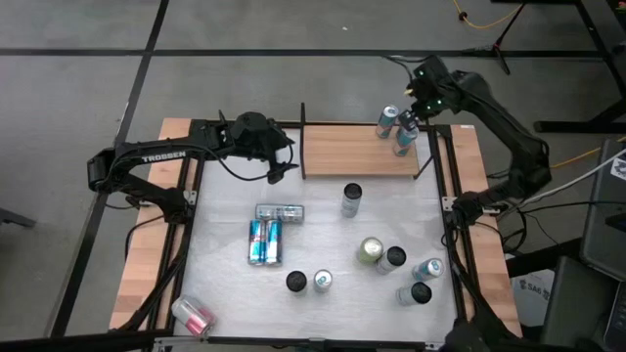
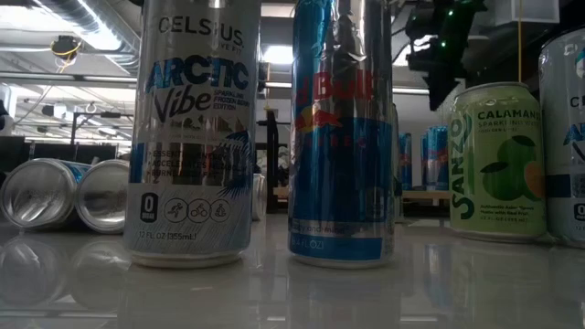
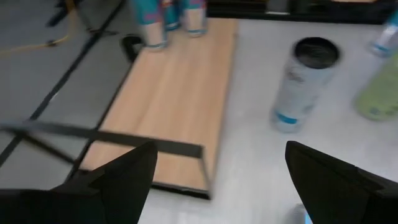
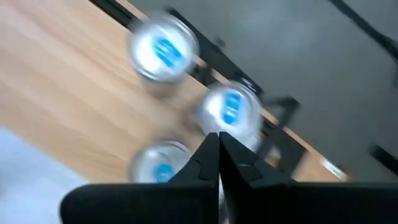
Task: Place canned beverage on shelf
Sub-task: Put the blue soda can on the shelf aligned with the other blue soda cans
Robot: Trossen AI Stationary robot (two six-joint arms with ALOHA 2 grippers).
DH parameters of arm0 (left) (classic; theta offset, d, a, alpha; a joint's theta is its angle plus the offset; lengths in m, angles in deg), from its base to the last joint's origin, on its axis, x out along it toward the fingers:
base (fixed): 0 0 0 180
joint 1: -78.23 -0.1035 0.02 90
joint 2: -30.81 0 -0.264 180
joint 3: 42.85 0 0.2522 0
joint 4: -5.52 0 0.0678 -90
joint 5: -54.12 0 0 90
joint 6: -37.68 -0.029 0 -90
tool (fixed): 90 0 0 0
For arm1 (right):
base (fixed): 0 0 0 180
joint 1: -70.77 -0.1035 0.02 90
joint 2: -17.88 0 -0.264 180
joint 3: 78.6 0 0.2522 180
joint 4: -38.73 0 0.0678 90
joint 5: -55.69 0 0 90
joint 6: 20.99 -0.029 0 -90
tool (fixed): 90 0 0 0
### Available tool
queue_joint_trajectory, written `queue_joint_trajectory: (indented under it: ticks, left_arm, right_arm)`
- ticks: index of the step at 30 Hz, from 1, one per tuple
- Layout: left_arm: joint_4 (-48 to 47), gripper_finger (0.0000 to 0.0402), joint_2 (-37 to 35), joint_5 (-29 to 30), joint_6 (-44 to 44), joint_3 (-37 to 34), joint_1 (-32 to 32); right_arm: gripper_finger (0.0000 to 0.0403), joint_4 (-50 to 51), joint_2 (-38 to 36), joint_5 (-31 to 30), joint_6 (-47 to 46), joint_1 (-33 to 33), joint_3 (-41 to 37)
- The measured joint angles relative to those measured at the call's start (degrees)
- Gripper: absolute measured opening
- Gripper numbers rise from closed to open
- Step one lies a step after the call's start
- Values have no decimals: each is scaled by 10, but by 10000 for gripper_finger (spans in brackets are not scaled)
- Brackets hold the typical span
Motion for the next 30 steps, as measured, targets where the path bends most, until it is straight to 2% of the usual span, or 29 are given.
queue_joint_trajectory:
  ticks: [7,12,18,21,30]
  left_arm:
    - [-21,345,0,16,97,0,-48]
    - [-59,345,0,18,131,0,-96]
    - [-69,345,0,19,132,0,-136]
    - [-69,345,0,25,132,0,-150]
    - [-123,345,0,75,132,0,-174]
  right_arm:
    - [1,-92,-6,218,-1,0,0]
    - [1,-146,-6,300,-1,-4,0]
    - [1,-184,-6,314,0,-20,1]
    - [14,-193,-6,315,-1,-21,1]
    - [149,-197,2,282,-4,-26,1]
